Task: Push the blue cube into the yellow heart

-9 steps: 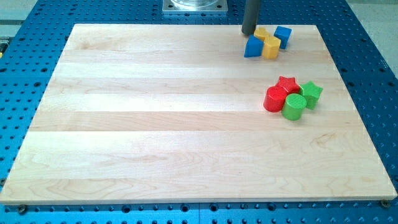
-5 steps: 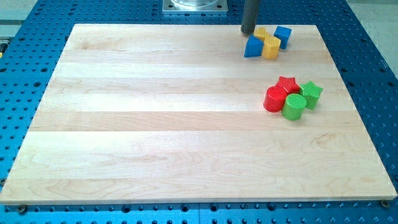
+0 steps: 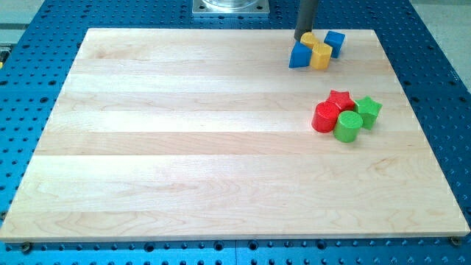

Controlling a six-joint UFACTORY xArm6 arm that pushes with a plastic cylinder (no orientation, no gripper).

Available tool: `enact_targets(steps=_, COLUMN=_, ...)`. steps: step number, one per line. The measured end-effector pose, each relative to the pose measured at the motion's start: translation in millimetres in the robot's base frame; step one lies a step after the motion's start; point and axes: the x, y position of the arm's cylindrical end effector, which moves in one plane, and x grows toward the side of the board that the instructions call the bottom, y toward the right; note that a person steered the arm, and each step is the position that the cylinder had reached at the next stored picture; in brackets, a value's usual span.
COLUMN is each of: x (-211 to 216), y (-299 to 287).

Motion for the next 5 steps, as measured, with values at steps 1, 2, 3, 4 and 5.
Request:
enact_targets(steps=1, x=1.8, y=4.1)
enact_targets(steps=2, x=1.8, y=12.0)
enact_targets(steps=3, x=-1.7, y=13.9)
enact_targets(steps=4, x=-4.2, y=13.9)
enact_targets(steps=5, x=-7.2, y=13.9)
